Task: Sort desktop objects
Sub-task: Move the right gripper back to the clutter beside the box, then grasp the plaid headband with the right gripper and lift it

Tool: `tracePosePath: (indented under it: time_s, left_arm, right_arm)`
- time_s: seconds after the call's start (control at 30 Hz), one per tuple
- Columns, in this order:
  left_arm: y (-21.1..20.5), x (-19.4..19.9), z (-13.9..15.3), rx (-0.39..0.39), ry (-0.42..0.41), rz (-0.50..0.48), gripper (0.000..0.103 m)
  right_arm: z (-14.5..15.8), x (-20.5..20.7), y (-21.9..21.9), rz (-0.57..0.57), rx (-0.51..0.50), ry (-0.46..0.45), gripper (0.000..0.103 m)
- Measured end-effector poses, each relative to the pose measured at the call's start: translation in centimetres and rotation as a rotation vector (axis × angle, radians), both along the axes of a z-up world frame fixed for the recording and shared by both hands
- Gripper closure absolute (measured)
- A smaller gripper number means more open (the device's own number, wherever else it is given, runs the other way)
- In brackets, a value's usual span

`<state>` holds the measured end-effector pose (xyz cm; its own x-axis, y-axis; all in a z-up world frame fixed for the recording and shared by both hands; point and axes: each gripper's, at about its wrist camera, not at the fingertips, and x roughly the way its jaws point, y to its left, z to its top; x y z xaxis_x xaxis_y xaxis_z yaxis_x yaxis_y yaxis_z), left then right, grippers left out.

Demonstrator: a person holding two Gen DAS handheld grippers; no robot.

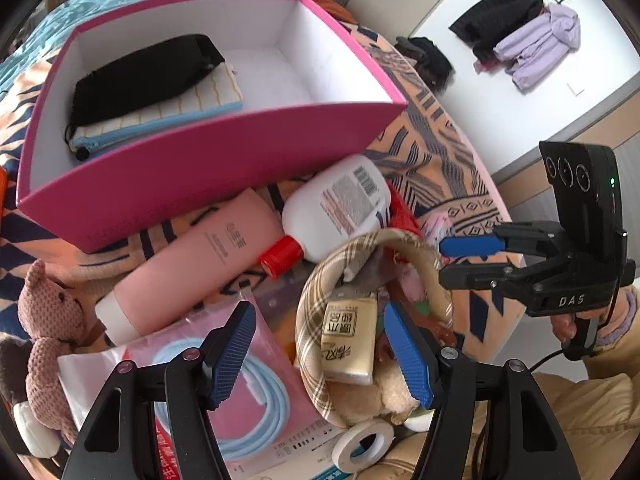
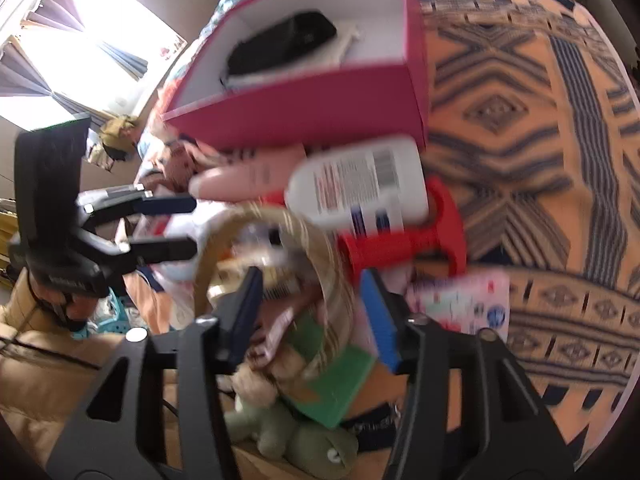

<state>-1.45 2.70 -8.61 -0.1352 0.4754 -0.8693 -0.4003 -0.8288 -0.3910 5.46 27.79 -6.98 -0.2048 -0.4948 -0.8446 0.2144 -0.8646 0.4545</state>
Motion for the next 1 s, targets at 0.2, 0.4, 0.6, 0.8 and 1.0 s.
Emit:
tracePosePath:
  time_s: [0.2, 0.4, 0.6, 0.8, 1.0]
  left_arm:
    - [0.8, 0.7, -1.1, -0.018, -0.057, -0.024, 0.058]
    - [0.9, 0.9, -1.4, -0.018, -0.086, -0.012, 0.067]
    - [1.2, 1.1, -1.0, -0.011, -0.081, -0.012, 0.067]
    - [1.0, 1.0, -1.4, -0.009, -0.094, -0.005, 0.068]
    - [1.2, 1.0, -0.3, 0.002, -0.071, -0.005, 0.068]
  right_arm:
    - [-1.4, 1.5, 0.1, -0.007, 0.004, -0.042, 0.064]
    - [-1.7, 1.8, 0.6, -0.025, 0.019, -0.032, 0.085]
    - [-1.6, 2.1, 0.7, -0.022, 0.038, -0.021, 0.088]
    - [-2.3, 2.0, 1.3, -0.035, 0.015, -0.044, 0.088]
    - [-0.9, 2.2, 0.8, -0.012, 0.052, 0.0, 0.088]
